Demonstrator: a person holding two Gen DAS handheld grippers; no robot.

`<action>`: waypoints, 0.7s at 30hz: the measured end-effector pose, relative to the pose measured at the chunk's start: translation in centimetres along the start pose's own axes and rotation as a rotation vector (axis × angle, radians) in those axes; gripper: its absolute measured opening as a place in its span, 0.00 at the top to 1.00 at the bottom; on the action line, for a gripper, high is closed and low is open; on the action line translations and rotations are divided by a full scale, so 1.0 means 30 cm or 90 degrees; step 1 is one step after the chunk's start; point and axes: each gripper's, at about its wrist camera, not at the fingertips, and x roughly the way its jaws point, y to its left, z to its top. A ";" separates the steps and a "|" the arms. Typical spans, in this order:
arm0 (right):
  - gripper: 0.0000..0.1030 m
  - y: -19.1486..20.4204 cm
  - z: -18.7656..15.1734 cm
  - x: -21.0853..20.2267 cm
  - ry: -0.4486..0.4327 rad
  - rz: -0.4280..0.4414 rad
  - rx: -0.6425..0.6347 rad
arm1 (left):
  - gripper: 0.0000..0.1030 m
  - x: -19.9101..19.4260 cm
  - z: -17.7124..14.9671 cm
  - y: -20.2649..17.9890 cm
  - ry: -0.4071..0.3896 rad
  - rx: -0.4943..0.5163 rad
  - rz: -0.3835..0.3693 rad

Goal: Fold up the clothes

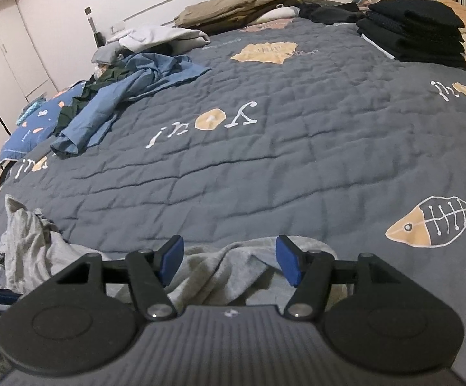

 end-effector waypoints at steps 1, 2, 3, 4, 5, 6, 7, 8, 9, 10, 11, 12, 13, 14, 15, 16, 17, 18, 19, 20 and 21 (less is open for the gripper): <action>0.39 -0.002 0.000 0.000 0.000 -0.001 -0.001 | 0.89 -0.018 -0.002 0.005 -0.003 -0.001 -0.006; 0.39 -0.005 -0.001 0.000 -0.002 -0.002 -0.001 | 0.89 -0.033 -0.005 0.010 -0.006 -0.004 -0.011; 0.39 -0.007 -0.001 0.000 -0.003 -0.004 -0.001 | 0.90 -0.049 -0.009 0.015 -0.009 -0.007 -0.016; 0.39 -0.012 -0.003 0.002 -0.005 -0.005 -0.003 | 0.91 -0.063 -0.012 0.019 -0.012 -0.010 -0.020; 0.39 -0.018 -0.006 0.007 -0.005 -0.006 -0.006 | 0.91 -0.071 -0.016 0.017 -0.012 -0.013 -0.022; 0.39 -0.025 -0.007 0.014 0.000 -0.005 -0.012 | 0.92 -0.080 -0.019 0.015 -0.012 -0.015 -0.025; 0.38 -0.032 -0.009 0.021 0.004 -0.004 -0.017 | 0.92 -0.089 -0.023 0.013 -0.013 -0.017 -0.027; 0.38 -0.039 -0.008 0.027 0.009 -0.002 -0.022 | 0.92 -0.108 -0.027 0.008 -0.018 -0.016 -0.029; 0.38 -0.045 -0.006 0.030 0.013 0.001 -0.022 | 0.92 -0.127 -0.032 0.003 -0.023 -0.015 -0.031; 0.38 -0.049 -0.003 0.028 0.015 0.010 -0.020 | 0.92 -0.150 -0.037 0.003 -0.028 -0.015 -0.038; 0.38 -0.048 0.000 0.022 0.015 0.025 -0.018 | 0.92 -0.177 -0.044 0.001 -0.033 -0.017 -0.046; 0.38 -0.042 0.003 0.015 0.013 0.044 -0.021 | 0.92 -0.199 -0.051 0.000 -0.034 -0.018 -0.053; 0.37 -0.036 0.006 0.008 0.010 0.063 -0.023 | 0.92 -0.218 -0.060 0.000 -0.031 -0.016 -0.057; 0.36 -0.026 0.008 -0.001 0.010 0.080 -0.029 | 0.92 -0.237 -0.070 0.001 -0.028 -0.015 -0.061; 0.36 -0.010 0.011 -0.010 0.011 0.097 -0.039 | 0.92 -0.255 -0.082 0.000 -0.022 -0.013 -0.062; 0.35 0.010 0.014 -0.021 0.011 0.114 -0.052 | 0.92 -0.264 -0.093 0.001 -0.017 -0.015 -0.062; 0.34 0.034 0.017 -0.033 0.009 0.131 -0.066 | 0.92 -0.274 -0.103 0.001 -0.012 -0.016 -0.062; 0.34 0.058 0.019 -0.045 0.008 0.148 -0.081 | 0.92 -0.283 -0.113 0.002 -0.008 -0.018 -0.062; 0.34 0.085 0.023 -0.057 0.006 0.165 -0.095 | 0.92 -0.285 -0.121 0.004 -0.006 -0.022 -0.060; 0.33 0.114 0.027 -0.067 0.002 0.180 -0.109 | 0.92 -0.285 -0.129 0.005 -0.005 -0.029 -0.060; 0.32 0.143 0.030 -0.075 -0.004 0.194 -0.123 | 0.92 -0.281 -0.132 0.006 -0.007 -0.036 -0.060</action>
